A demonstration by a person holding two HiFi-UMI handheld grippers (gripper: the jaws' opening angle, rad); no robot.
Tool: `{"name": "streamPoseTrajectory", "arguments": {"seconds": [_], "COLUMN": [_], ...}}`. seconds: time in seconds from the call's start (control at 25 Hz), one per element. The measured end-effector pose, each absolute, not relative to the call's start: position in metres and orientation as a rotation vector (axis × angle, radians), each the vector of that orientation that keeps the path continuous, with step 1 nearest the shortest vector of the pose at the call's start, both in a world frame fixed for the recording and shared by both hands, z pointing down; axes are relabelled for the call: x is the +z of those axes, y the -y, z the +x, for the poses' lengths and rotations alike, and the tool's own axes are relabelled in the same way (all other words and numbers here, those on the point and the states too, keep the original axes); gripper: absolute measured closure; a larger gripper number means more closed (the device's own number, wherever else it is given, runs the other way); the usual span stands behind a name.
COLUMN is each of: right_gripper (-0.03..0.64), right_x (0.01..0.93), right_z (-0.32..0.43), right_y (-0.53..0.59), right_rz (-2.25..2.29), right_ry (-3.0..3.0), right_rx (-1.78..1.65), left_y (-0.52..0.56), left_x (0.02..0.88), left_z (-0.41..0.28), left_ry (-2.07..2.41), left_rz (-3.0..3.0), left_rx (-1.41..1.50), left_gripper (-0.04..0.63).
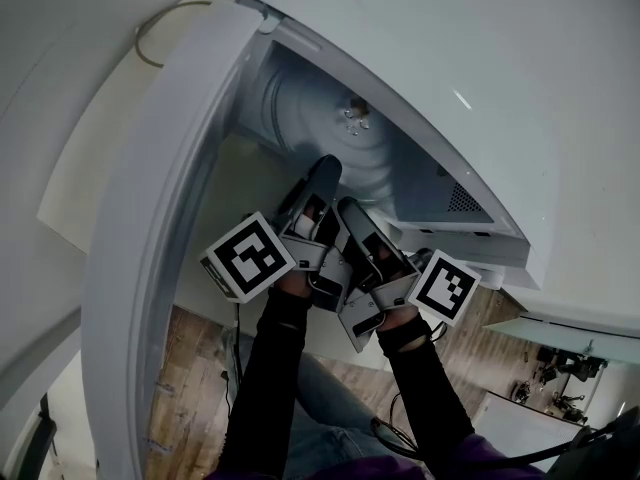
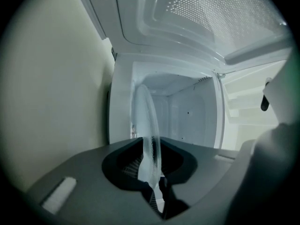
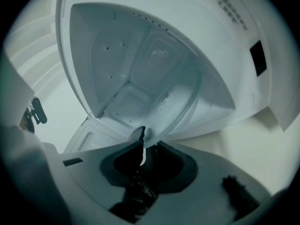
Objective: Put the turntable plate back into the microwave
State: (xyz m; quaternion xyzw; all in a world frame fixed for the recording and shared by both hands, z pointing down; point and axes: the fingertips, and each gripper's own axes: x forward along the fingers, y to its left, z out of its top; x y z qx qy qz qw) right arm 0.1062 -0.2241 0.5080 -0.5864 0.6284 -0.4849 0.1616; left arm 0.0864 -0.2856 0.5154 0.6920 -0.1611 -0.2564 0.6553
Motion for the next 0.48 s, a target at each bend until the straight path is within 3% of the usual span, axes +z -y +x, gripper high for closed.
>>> {"name": "streamPoseTrajectory", "arguments": {"seconds": [0.32,0.48], "right_gripper": [0.526,0.529], "right_x": [0.5027,0.5004], "right_z": [0.1116,0.1118], "right_y": [0.2239,0.2262], "right_rz": [-1.701,-1.702], "right_ry": [-1.809,-1.800], "right_rx": [-1.329,-1.315], "left_y": [0.2846,0.2810], "left_x": [0.5108,0.5133], "left_z": [0.0861,0.0778], "left_ry": [0.381,0.401], "left_rz": [1.671,1.677], "left_rx": [-0.551,-0.532], "left_gripper": [0.517,0.476]}}
